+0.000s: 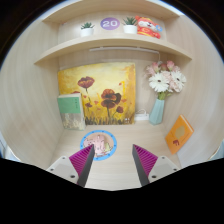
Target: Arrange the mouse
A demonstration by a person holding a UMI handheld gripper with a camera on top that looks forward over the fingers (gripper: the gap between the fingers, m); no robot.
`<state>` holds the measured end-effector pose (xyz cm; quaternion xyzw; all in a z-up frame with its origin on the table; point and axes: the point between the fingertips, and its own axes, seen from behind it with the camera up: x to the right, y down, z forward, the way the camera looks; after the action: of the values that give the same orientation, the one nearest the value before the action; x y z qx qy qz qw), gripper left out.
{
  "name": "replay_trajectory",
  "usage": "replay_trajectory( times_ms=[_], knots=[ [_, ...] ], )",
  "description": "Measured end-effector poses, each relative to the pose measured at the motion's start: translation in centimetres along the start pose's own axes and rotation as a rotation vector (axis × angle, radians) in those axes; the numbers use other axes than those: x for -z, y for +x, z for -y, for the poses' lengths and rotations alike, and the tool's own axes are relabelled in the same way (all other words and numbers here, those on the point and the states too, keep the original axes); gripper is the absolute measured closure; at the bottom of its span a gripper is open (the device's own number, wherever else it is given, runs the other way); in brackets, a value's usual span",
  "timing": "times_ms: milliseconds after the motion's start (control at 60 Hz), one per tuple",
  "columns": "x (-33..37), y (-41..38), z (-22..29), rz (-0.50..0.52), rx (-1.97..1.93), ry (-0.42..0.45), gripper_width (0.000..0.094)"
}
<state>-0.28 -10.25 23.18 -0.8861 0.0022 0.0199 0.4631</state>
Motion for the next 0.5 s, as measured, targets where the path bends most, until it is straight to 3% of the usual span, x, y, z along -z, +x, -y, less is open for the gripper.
replay_trajectory(
  times_ms=[500],
  knots=[
    [8.4, 3.2, -2.1, 0.002, 0.022, 0.086, 0.0197]
  ],
)
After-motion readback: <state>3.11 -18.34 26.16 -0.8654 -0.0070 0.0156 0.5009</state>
